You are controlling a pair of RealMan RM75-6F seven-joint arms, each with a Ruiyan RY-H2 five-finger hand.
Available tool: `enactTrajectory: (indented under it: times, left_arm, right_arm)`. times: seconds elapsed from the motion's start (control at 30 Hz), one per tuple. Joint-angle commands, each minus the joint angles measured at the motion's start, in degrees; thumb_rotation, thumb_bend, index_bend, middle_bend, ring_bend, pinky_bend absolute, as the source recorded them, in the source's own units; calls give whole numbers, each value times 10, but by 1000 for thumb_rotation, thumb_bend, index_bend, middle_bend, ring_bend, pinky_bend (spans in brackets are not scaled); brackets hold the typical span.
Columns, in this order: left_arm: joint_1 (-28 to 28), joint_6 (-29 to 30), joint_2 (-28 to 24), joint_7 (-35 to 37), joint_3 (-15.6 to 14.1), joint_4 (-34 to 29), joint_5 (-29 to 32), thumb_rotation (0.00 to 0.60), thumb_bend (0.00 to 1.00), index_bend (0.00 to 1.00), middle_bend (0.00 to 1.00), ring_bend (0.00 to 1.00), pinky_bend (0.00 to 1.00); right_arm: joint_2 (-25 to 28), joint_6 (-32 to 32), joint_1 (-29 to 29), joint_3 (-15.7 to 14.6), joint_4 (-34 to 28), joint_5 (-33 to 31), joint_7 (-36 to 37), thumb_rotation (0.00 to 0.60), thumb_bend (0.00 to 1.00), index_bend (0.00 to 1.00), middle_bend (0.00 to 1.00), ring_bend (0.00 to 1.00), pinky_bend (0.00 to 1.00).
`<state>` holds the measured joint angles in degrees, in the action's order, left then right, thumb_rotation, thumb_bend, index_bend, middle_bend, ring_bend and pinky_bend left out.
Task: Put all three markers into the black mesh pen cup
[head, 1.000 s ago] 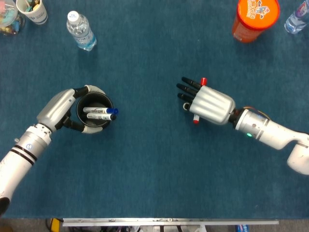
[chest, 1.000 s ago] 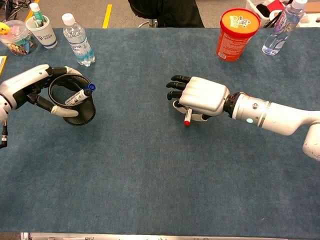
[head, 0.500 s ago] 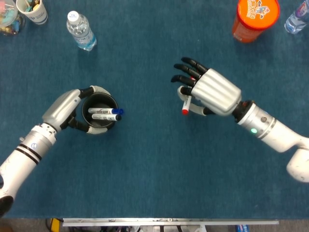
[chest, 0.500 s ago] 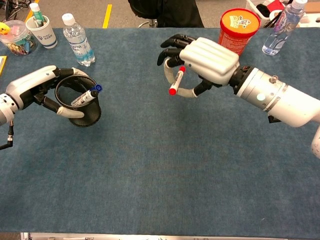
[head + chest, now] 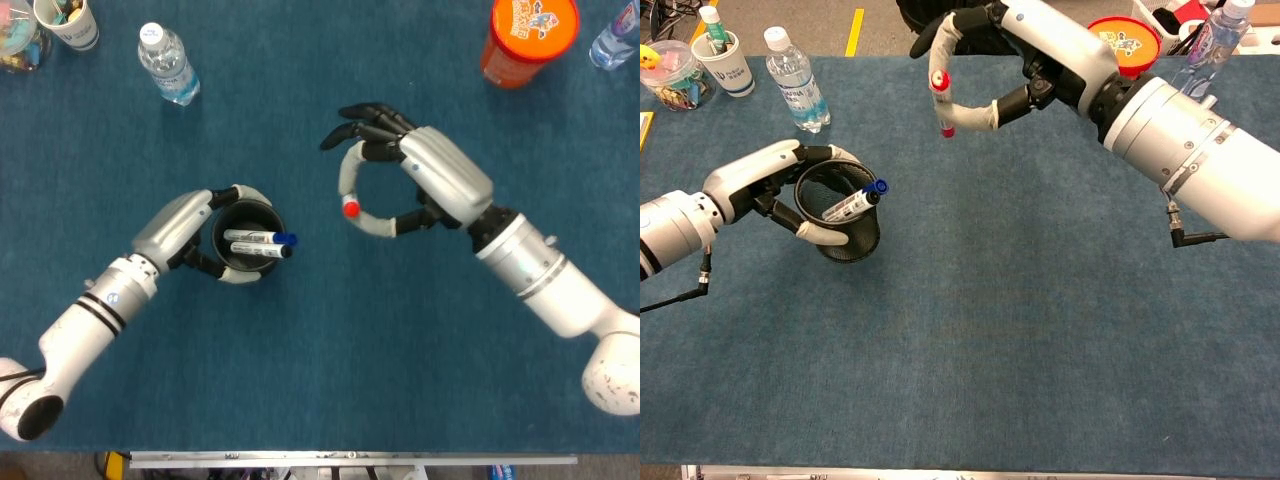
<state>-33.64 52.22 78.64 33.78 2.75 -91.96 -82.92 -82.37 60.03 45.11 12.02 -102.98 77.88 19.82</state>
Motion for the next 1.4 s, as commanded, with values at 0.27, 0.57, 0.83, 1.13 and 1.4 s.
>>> enactTrajectory:
  times: [0.27,0.57,0.83,1.13,1.4]
  left_arm:
    - [-24,-19,22,-8,18,10,13,600,109,297,335,331,234]
    - [-40,-29,30,-15,28,7,17,600,109,297,335,331,234]
    - [-46,-31,34,-23,32,1,23,600,109,296,335,331,234]
    - [-53,-35,35,-29,36,2,30,600,109,296,335,331,234]
    - [-52,-34,36,-28,33,12,34,600,109,296,335,331,233]
  right_arm:
    - [-26,-50,19,29,-32,-50,35,600,296,639,313,119,89]
    - [-60,-64,27,35,-8,-62,35,600,297,639,313,119,90]
    - [-80,-77,33,36,32,-40,61,600,296,622,293,118,67]
    - [-84,-82,34,32,52,-25,62,600,241,350,205,61,10]
    - [-65,-55,21,30,50,1,52,600,209,292,179,49,9]
